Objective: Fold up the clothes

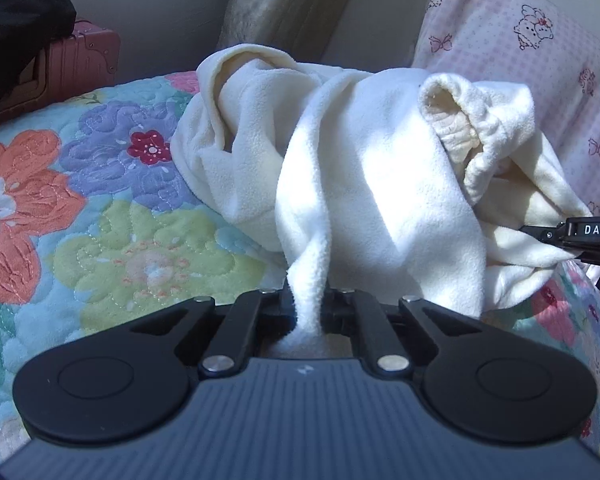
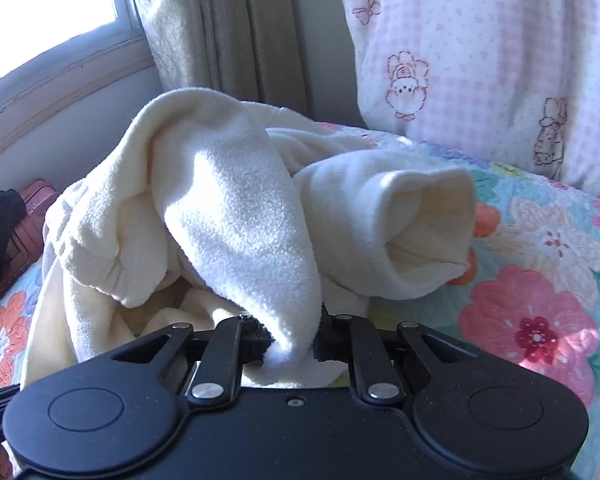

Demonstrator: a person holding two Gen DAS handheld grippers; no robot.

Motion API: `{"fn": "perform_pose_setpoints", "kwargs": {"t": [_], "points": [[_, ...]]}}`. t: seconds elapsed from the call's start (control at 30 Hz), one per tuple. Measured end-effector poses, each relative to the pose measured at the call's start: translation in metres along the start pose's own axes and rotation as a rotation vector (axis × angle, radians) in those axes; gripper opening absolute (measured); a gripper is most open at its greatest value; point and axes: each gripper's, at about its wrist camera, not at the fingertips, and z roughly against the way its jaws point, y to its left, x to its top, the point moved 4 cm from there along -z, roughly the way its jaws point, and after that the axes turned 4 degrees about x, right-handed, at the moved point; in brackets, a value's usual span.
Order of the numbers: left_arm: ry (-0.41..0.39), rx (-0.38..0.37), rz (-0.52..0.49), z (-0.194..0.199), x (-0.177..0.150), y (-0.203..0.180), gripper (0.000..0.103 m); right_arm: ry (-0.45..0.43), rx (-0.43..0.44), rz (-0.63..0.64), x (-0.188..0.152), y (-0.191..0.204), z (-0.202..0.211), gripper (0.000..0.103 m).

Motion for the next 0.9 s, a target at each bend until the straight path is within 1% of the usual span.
{"fn": "perform_pose_setpoints", "kwargs": {"t": [0.07, 0.13, 0.2, 0.27, 0.33, 0.4, 0.43, 0.47, 0.5, 0.53, 0.57, 0.6, 0.63, 0.67, 0.7, 0.73, 0.77, 0.8, 0.83, 0.87, 0.9], "points": [[-0.100, -0.024, -0.062, 0.019, 0.009, -0.012, 0.006, -0.016, -0.038, -0.009, -0.003, -0.014, 0.012, 0.016], [-0.157, -0.003, -0.150, 0.034, 0.019, -0.025, 0.006, -0.020, -0.048, -0.034, -0.006, -0.028, 0.024, 0.016], [-0.163, -0.025, -0.160, 0.041, 0.025, -0.031, 0.006, -0.026, -0.024, -0.024, -0.008, -0.029, 0.032, 0.016], [-0.147, -0.027, -0.124, 0.039, 0.023, -0.027, 0.006, -0.027, -0.003, -0.012, -0.010, -0.027, 0.037, 0.016], [-0.109, -0.009, -0.117, 0.031, 0.022, -0.021, 0.007, -0.017, 0.019, -0.010, -0.007, -0.024, 0.037, 0.016], [-0.055, -0.027, -0.063, 0.025, 0.028, -0.013, 0.009, -0.002, 0.043, -0.019, -0.001, -0.023, 0.035, 0.019], [-0.036, -0.042, -0.023, 0.022, 0.034, -0.007, 0.016, 0.005, 0.056, -0.024, 0.003, -0.023, 0.034, 0.019], [-0.015, -0.059, 0.002, 0.019, 0.040, -0.002, 0.032, 0.005, 0.077, -0.046, 0.008, -0.028, 0.033, 0.024], [0.001, -0.062, -0.002, 0.014, 0.048, 0.001, 0.043, 0.006, 0.099, -0.068, 0.014, -0.032, 0.032, 0.035], [0.016, -0.062, -0.009, 0.008, 0.056, 0.004, 0.063, 0.002, 0.124, -0.105, 0.019, -0.042, 0.031, 0.045], [0.030, -0.038, -0.034, 0.000, 0.066, 0.006, 0.070, -0.011, 0.137, -0.147, 0.024, -0.052, 0.030, 0.064], [0.045, -0.013, -0.061, -0.008, 0.077, 0.007, 0.071, -0.022, 0.148, -0.185, 0.027, -0.063, 0.028, 0.082], [0.065, 0.014, -0.093, -0.021, 0.088, 0.007, 0.072, -0.026, 0.165, -0.240, 0.029, -0.078, 0.024, 0.088], [0.084, 0.035, -0.104, -0.034, 0.097, 0.013, 0.081, -0.007, 0.184, -0.291, 0.029, -0.091, 0.014, 0.094], [0.113, 0.049, -0.105, -0.050, 0.103, 0.021, 0.088, 0.011, 0.204, -0.342, 0.029, -0.105, 0.004, 0.096], [0.150, 0.055, -0.097, -0.066, 0.107, 0.028, 0.096, 0.050, 0.209, -0.400, 0.024, -0.117, -0.014, 0.097], [0.211, 0.046, -0.059, -0.087, 0.108, 0.035, 0.098, 0.089, 0.214, -0.458, 0.020, -0.130, -0.032, 0.099], [0.272, 0.037, -0.017, -0.107, 0.108, 0.043, 0.098, 0.152, 0.213, -0.542, 0.013, -0.141, -0.054, 0.099], [0.321, 0.029, 0.051, -0.121, 0.103, 0.048, 0.096, 0.191, 0.237, -0.644, 0.006, -0.149, -0.073, 0.099], [0.342, -0.006, 0.101, -0.128, 0.097, 0.048, 0.077, 0.193, 0.262, -0.744, -0.002, -0.151, -0.087, 0.101], [0.361, -0.039, 0.147, -0.133, 0.093, 0.047, 0.059, 0.163, 0.291, -0.807, -0.007, -0.149, -0.095, 0.102]]}}
